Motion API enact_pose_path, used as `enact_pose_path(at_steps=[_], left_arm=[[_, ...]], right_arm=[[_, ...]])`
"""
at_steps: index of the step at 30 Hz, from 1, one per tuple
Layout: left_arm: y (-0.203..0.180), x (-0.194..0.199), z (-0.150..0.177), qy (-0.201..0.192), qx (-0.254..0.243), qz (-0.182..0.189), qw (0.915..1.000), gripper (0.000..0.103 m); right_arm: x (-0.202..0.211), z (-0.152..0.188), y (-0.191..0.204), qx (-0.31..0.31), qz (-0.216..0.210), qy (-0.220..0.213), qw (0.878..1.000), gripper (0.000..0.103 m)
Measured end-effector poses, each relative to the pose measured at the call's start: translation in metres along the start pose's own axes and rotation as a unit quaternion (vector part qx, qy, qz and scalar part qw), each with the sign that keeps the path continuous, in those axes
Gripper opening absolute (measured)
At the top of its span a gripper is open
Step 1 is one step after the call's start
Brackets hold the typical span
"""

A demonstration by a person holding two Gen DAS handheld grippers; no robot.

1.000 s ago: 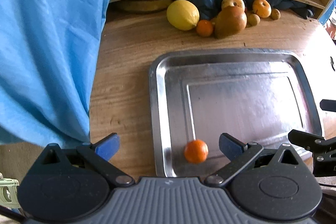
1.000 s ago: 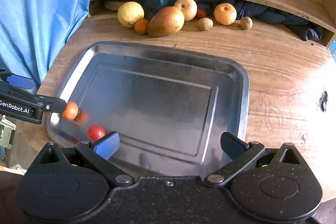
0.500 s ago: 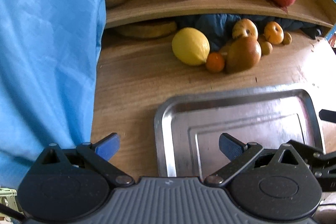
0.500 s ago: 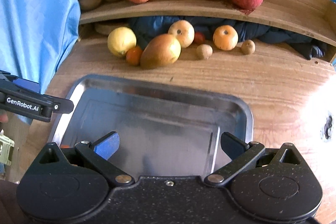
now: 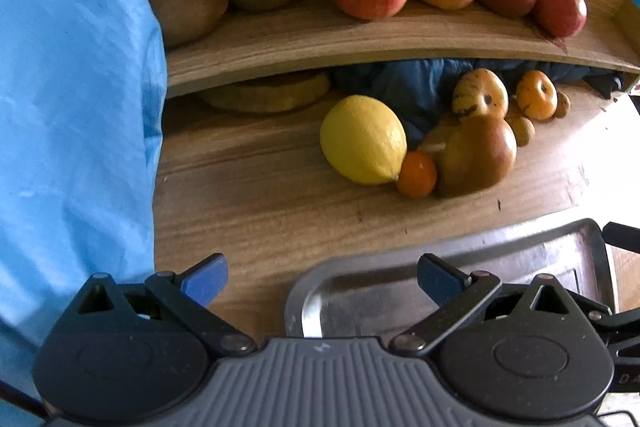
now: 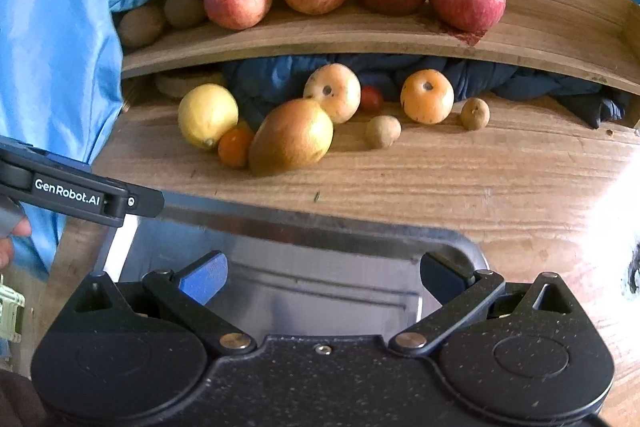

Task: Organize fruits
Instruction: 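Withdraw both tools from the tray and reach back toward the fruits, then grasp the yellow lemon with the left tool while the right tool grasps the pear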

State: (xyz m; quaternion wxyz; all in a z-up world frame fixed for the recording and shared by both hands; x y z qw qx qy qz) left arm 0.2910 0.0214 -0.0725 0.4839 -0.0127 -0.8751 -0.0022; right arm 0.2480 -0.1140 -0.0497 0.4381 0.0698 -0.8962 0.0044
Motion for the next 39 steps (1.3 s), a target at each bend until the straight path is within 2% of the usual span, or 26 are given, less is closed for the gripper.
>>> enact_pose_path(at_steps=[13, 20, 29, 33, 39], left_arm=[[0.005, -0.031, -0.048, -0.022, 0.048, 0.015, 0.9985, 0.102], [0.006, -0.046, -0.054, -0.013, 0.064, 0.03, 0.9974, 0.102], [0.008, -0.069, -0.058, 0.0, 0.093, 0.047, 0.9945, 0.102], [0.01, -0.076, -0.06, 0.003, 0.102, 0.052, 0.9934, 0.102], [0.013, -0.084, -0.06, 0.009, 0.11, 0.053, 0.9925, 0.102]], right_arm=[[-0.024, -0.03, -0.006, -0.037, 0.016, -0.024, 0.999, 0.102], [-0.043, -0.041, -0.004, -0.066, -0.002, -0.029, 0.997, 0.102], [-0.063, -0.048, 0.0, -0.068, -0.008, -0.025, 0.997, 0.101], [-0.07, -0.05, 0.0, -0.073, -0.015, -0.027, 0.997, 0.099], [-0.081, -0.048, 0.001, -0.085, -0.027, -0.027, 0.996, 0.089]])
Point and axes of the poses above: each gripper's, at about its wrist camera, not at the fingertips, and x roughly against the way its jaws point, y to its left, z to its underside, the point moved 3 cm from there along -x, roughly the way its jaws point, and after that the axes turned 13 degrees about -y, right-handed, at the moved point
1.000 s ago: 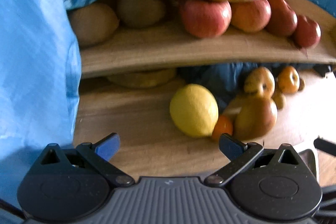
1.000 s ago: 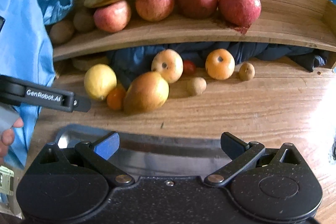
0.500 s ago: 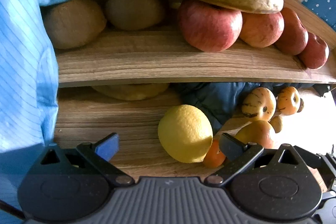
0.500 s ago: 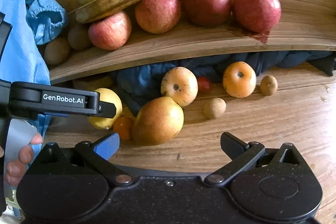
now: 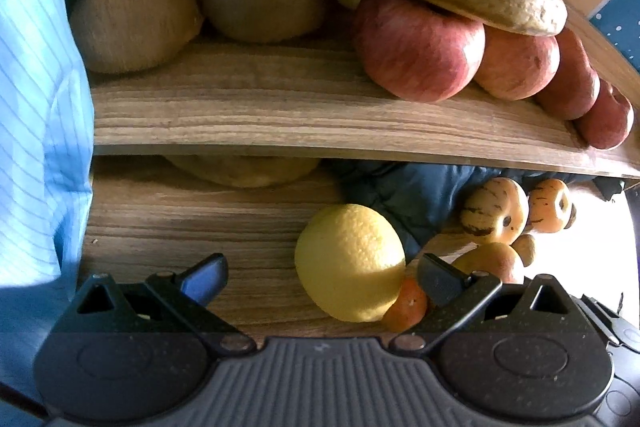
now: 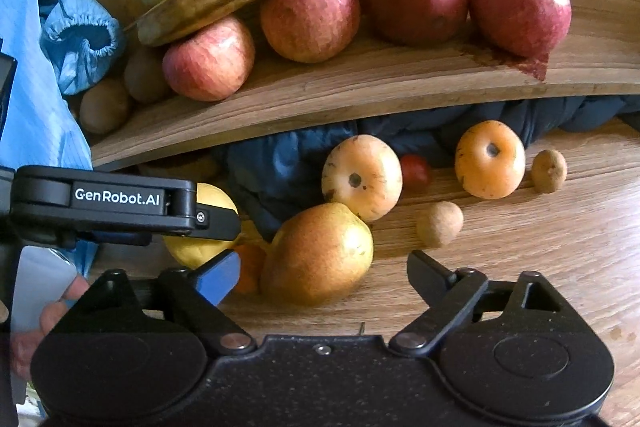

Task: Organize fruits
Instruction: 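Grasp the yellow lemon with the left tool while the right tool grasps the pear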

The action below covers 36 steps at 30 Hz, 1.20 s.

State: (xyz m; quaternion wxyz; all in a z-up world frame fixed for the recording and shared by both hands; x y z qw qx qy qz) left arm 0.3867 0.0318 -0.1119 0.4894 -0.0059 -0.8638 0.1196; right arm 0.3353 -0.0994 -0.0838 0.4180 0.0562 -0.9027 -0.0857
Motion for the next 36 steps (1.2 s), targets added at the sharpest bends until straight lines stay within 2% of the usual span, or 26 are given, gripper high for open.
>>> enact_pose_path(at_steps=[3, 14, 20, 22, 36], left_arm=[[0.004, -0.005, 0.001, 0.002, 0.006, 0.003, 1.0, 0.102], [0.011, -0.005, 0.005, 0.0, 0.021, 0.023, 0.9995, 0.082], [0.015, -0.005, 0.005, -0.006, 0.03, 0.032, 0.999, 0.07], [0.015, -0.005, 0.006, -0.007, 0.035, 0.043, 0.9984, 0.062], [0.017, 0.003, 0.01, -0.014, 0.042, 0.049, 0.9978, 0.061]], right_arm=[[-0.003, 0.002, -0.001, -0.007, -0.002, 0.0, 1.0, 0.085], [-0.003, 0.005, -0.009, -0.025, -0.003, 0.001, 1.0, 0.074], [-0.005, 0.006, -0.008, -0.029, -0.014, 0.0, 0.999, 0.064], [-0.006, 0.006, -0.008, -0.032, -0.019, -0.001, 0.999, 0.062], [-0.005, 0.006, -0.009, -0.039, -0.017, -0.003, 0.999, 0.061]])
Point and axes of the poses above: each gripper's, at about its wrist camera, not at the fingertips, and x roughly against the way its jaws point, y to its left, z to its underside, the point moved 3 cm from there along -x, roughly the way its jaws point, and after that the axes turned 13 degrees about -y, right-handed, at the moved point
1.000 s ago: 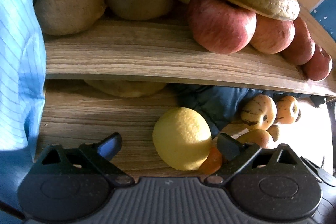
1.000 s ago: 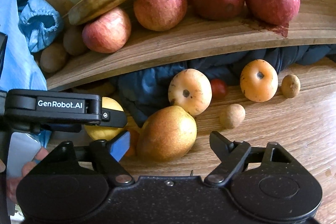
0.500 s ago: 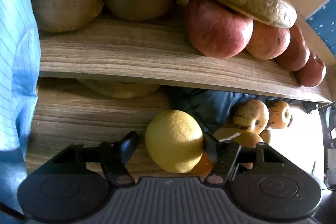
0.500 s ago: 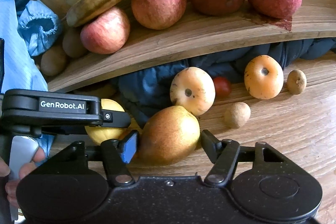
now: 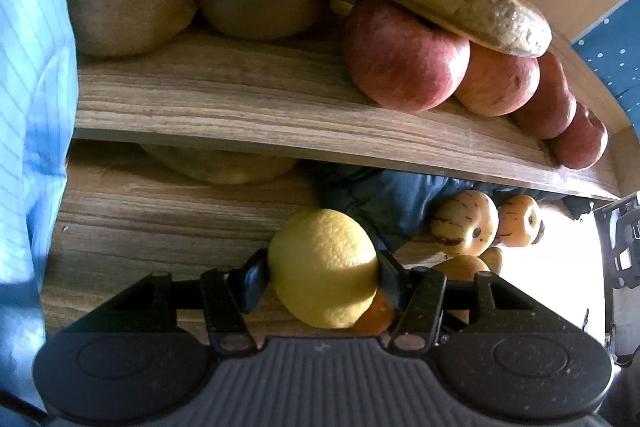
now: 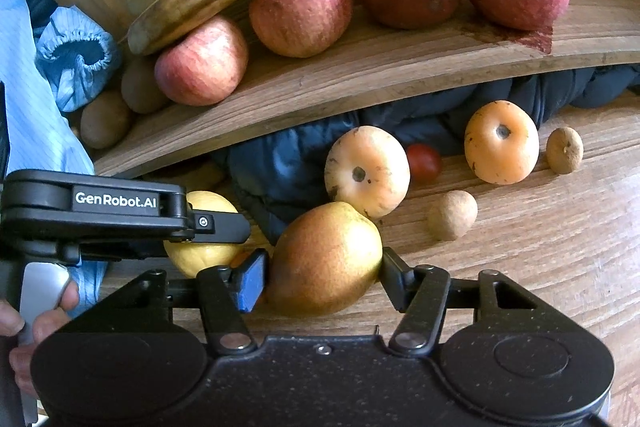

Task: Organize fruits
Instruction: 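Grasp the yellow lemon with the left tool while the right tool grasps the pear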

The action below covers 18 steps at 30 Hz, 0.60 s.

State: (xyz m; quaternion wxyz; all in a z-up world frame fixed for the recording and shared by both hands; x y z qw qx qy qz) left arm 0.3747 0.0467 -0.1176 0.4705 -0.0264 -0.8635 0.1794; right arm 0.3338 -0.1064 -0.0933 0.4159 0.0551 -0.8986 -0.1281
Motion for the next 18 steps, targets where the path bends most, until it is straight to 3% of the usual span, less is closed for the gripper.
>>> enact_pose_path(at_steps=[18], left_arm=[[-0.016, 0.038, 0.009, -0.029, -0.01, 0.006, 0.9995, 0.061]], right_arm=[[0.039, -0.004, -0.003, -0.011, -0.008, -0.035, 0.999, 0.061]])
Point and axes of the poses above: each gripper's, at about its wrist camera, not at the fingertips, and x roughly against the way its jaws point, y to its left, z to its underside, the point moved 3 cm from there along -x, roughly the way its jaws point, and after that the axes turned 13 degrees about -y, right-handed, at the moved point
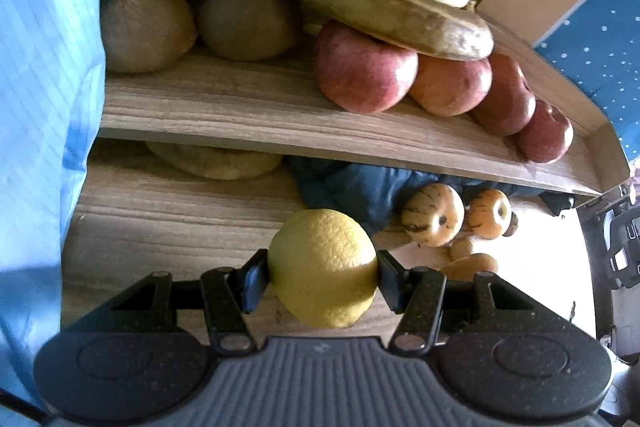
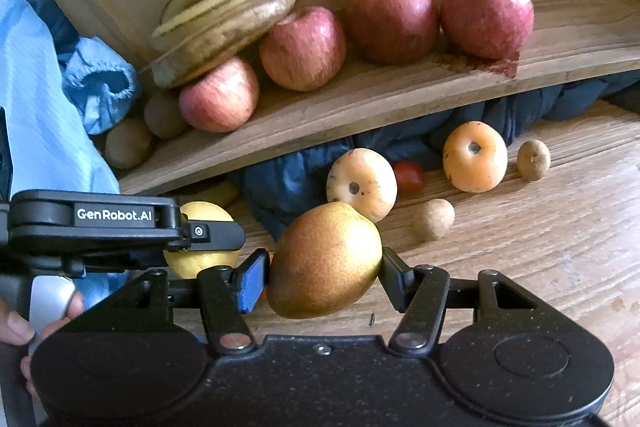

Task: Organize fruits
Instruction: 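Grasp the yellow lemon with the left tool while the right tool grasps the pear, then lower the lemon and pear onto the tray and open both tools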

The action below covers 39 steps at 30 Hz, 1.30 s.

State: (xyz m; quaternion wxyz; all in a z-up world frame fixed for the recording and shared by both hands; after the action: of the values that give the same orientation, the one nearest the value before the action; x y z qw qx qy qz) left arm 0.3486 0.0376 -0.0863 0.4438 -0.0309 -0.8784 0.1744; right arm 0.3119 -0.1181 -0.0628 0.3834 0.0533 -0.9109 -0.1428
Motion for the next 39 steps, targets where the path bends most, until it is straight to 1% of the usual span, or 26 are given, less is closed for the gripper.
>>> enact_pose_path(at_steps=[5, 13, 24, 39], left_arm=[[-0.006, 0.01, 0.01, 0.0, -0.003, 0.003, 1.0, 0.061], [-0.014, 0.024, 0.036, 0.005, -0.004, 0.006, 1.0, 0.061], [-0.022, 0.042, 0.078, 0.026, -0.015, 0.004, 0.9995, 0.061], [-0.024, 0.06, 0.128, 0.04, -0.005, -0.005, 0.9992, 0.061]], right_arm=[[0.017, 0.005, -0.001, -0.002, -0.004, -0.006, 1.0, 0.061], [0.042, 0.021, -0.004, 0.003, -0.012, -0.003, 1.0, 0.061], [0.076, 0.046, -0.013, 0.008, -0.012, 0.01, 1.0, 0.061], [0.106, 0.088, -0.022, 0.014, -0.016, 0.042, 0.999, 0.06]])
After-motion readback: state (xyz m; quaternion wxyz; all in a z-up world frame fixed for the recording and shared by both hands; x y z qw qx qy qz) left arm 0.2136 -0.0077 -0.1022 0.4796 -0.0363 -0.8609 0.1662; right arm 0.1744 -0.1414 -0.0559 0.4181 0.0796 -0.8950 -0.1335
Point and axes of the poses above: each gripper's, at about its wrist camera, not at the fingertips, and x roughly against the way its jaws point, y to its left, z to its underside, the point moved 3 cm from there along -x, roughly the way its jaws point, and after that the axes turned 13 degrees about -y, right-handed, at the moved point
